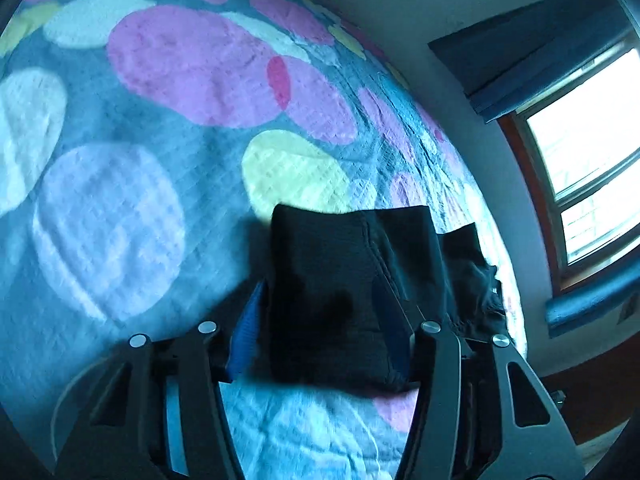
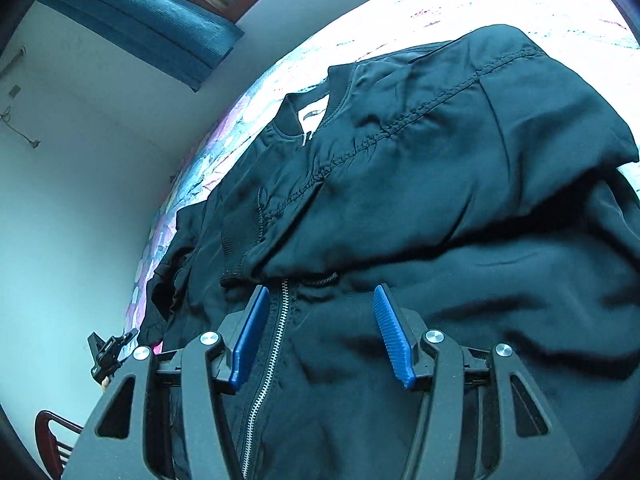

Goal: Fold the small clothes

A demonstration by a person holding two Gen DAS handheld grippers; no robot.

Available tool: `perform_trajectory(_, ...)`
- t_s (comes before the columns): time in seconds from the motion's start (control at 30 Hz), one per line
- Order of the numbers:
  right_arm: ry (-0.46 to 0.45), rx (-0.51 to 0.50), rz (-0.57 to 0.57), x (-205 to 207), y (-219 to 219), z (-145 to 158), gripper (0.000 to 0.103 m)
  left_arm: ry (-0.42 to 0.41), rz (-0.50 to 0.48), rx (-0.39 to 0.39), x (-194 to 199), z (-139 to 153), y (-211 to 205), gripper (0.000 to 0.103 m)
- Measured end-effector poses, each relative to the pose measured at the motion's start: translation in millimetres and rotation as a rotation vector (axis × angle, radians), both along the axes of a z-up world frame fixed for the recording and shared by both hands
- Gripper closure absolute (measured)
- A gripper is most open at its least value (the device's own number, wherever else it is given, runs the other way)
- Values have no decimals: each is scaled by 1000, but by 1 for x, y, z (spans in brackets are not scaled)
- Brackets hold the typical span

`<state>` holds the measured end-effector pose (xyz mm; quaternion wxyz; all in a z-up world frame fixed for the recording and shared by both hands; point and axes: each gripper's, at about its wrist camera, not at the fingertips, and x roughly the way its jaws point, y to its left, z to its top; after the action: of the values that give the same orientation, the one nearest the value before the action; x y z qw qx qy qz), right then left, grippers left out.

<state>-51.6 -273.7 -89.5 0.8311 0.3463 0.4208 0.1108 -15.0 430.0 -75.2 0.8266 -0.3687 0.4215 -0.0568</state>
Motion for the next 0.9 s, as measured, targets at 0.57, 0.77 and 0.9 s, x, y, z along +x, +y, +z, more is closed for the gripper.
perform_trajectory(0.57, 6, 22, 21, 5, 9, -9, 44, 33, 205, -124, -15, -5, -40, 42)
perform_trajectory(0.77, 9, 33, 14, 5, 9, -12, 44, 53, 286, -7, -9, 8, -53, 83)
perform_trajectory(0.9, 9, 35, 14, 5, 8, -12, 44, -11, 307, 119, -3, 51, -64, 91)
